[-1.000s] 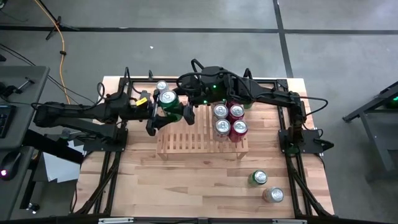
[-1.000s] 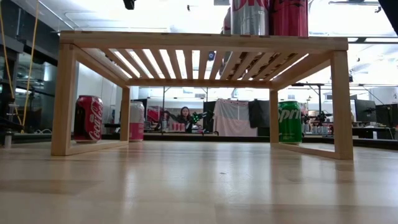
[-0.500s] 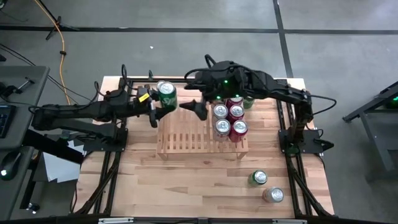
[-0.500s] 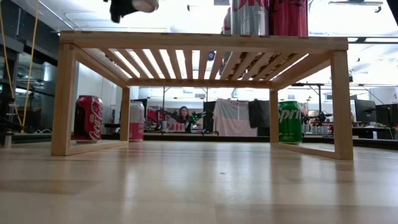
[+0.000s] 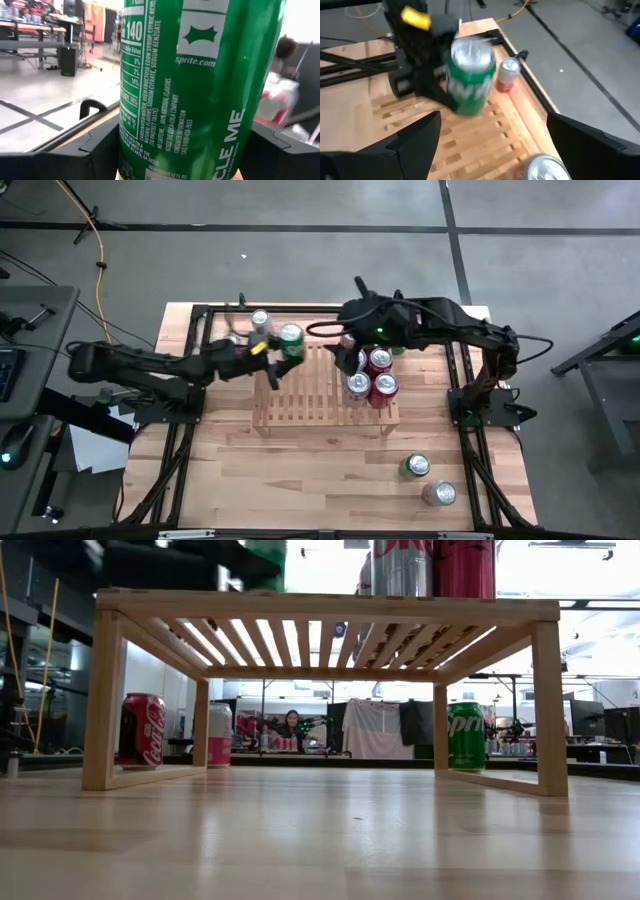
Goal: Place canned beverage on shelf
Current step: Put the top right green soda can on the shelf
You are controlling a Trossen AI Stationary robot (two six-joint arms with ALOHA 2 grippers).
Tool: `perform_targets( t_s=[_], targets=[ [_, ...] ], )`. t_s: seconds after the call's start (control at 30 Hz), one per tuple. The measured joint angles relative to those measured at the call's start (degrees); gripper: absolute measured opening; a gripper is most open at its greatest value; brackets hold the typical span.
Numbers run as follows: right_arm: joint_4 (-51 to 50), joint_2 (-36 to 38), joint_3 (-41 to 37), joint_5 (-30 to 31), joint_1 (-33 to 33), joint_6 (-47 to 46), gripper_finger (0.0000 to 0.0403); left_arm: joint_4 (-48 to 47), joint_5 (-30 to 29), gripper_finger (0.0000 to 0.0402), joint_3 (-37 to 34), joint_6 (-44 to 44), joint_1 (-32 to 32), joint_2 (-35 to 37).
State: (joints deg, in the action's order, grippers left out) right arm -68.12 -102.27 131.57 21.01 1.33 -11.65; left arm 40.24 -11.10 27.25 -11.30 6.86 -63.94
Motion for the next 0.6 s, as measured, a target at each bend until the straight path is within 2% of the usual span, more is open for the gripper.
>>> perform_targets(
  t_s=[0.23, 0.6],
  targets=[
    [-2.0, 2.6, 0.0, 4.9, 1.7, -3.5, 0.0348, 0.5, 3.3, 0.0285, 6.9, 2.6, 1.2, -11.4],
    [-1.9, 3.9, -0.1, 7.5, 3.2, -5.0, 0.0348, 0.4, 3.5, 0.0285, 11.1, 3.5, 1.7, -19.1]
  ],
)
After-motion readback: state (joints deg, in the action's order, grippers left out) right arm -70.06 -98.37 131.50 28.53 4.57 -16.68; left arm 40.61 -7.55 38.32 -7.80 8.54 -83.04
